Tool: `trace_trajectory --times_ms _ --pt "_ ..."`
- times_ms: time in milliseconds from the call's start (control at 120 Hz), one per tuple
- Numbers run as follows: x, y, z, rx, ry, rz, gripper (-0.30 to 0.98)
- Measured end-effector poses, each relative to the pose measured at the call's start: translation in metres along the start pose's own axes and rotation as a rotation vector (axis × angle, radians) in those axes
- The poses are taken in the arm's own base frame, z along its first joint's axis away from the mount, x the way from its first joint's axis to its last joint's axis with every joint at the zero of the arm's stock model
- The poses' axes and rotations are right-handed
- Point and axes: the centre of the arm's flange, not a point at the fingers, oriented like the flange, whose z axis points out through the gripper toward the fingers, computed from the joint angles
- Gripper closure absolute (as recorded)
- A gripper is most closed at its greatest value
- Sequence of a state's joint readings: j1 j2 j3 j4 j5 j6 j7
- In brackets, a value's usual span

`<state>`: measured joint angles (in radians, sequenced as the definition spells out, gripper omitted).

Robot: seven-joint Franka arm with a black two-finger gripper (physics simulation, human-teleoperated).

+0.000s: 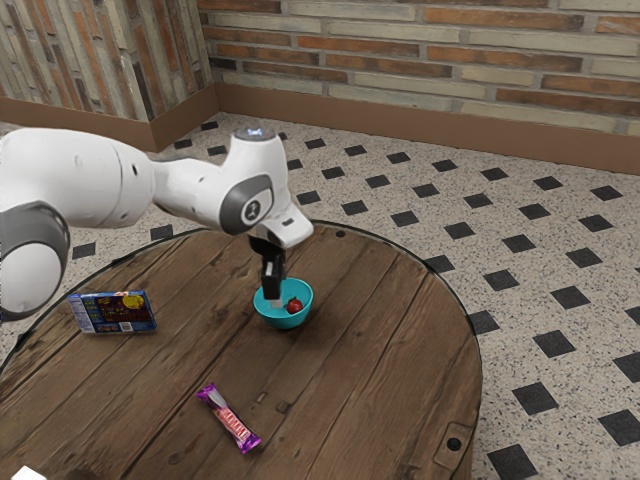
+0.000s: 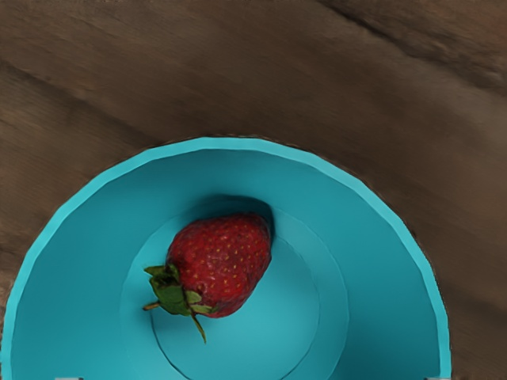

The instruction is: Take strawberry from the bowl

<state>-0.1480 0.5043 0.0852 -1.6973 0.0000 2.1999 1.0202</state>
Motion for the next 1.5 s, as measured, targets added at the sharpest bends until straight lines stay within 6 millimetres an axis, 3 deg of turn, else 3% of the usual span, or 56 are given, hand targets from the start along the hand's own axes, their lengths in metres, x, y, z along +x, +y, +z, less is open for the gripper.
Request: trace_trajectory --times_ms 233,642,917,1350,1500 --pt "0.007 -0.002 0.012 0.020 0.014 0.110 0.19" --pt "0.018 -0.001 0.012 0.073 0.039 0.285 0.24" --pt "0.016 0.000 0.024 0.061 0.047 0.331 0.33" --pt "0.014 -0.002 0.052 0.055 0.036 0.382 0.34" --pt "0.015 -0.002 0.051 0.066 0.037 0.388 0.44"
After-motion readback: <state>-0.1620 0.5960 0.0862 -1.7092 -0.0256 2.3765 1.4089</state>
